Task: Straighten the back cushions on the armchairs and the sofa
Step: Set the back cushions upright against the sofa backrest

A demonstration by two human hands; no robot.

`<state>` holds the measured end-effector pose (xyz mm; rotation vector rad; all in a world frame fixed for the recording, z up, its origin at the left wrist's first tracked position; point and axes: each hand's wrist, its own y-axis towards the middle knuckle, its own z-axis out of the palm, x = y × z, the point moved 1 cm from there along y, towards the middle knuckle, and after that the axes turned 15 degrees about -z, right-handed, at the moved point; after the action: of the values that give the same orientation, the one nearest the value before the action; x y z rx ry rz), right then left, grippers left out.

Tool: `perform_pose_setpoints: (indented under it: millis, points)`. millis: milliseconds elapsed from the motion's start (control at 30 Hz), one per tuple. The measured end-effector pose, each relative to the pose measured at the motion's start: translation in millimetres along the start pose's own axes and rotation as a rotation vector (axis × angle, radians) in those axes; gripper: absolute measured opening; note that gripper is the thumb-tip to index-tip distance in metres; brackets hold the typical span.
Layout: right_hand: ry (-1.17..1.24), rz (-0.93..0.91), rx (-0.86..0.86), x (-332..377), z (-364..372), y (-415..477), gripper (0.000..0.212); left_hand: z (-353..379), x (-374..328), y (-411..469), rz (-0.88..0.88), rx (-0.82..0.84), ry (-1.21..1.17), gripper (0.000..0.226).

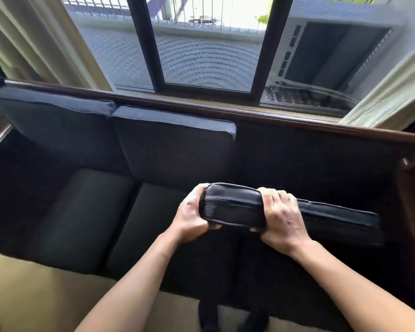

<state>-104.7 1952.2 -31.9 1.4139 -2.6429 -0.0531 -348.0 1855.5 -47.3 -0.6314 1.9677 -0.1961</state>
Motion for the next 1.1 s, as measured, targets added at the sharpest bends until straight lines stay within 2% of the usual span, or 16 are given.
perform_pose_setpoints:
  millis: [133,267,333,467,633,700,767,833,867,1000,1100]
  points:
    - [0.181,0.065,-0.153,-12.1,-49.1,-15.7,0.108,-20.1,-67.9,-20.7,0.265,-0.067,0.128,0.100]
    - [0.446,0.173,-0.239,-25.1,-78.5,-42.2,0.112,-25.8,-145.8,-36.8,0.517,-0.055,0.408,0.102]
    - [0.579,0.232,-0.247,-29.9,-79.5,-55.0,0.107,-11.6,-172.8,-40.2,0.581,-0.063,0.546,0.101]
    - [0.783,0.333,-0.152,-35.4,-63.9,-76.1,0.121,34.2,-180.6,-38.9,0.603,-0.003,0.746,0.097]
    - [0.764,0.326,-0.211,-52.1,-70.2,-96.0,0.136,50.3,-156.4,-30.0,0.595,-0.036,0.918,0.121]
    - [0.577,0.261,-0.185,-63.2,-85.7,-97.6,0.136,30.8,-134.7,-23.6,0.514,-0.075,1.015,0.127]
    - [0.271,0.139,-0.016,-68.0,-97.6,-91.0,0.126,4.2,-109.7,-16.1,0.409,-0.122,1.059,0.130]
    - [0.038,0.097,0.219,-60.9,-97.7,-78.0,0.125,-19.5,-90.9,-13.2,0.321,-0.141,1.026,0.130]
    - [-0.007,0.088,0.242,-55.1,-94.4,-69.9,0.127,-27.6,-82.8,-11.2,0.292,-0.123,0.960,0.128]
    - [-0.107,0.003,0.142,-19.8,-76.1,-28.9,0.129,-42.3,-57.3,-1.7,0.186,0.081,0.320,0.111]
    - [-0.163,0.000,0.090,3.2,-66.1,-1.6,0.124,-43.8,-45.3,4.8,0.057,0.110,0.049,0.118]
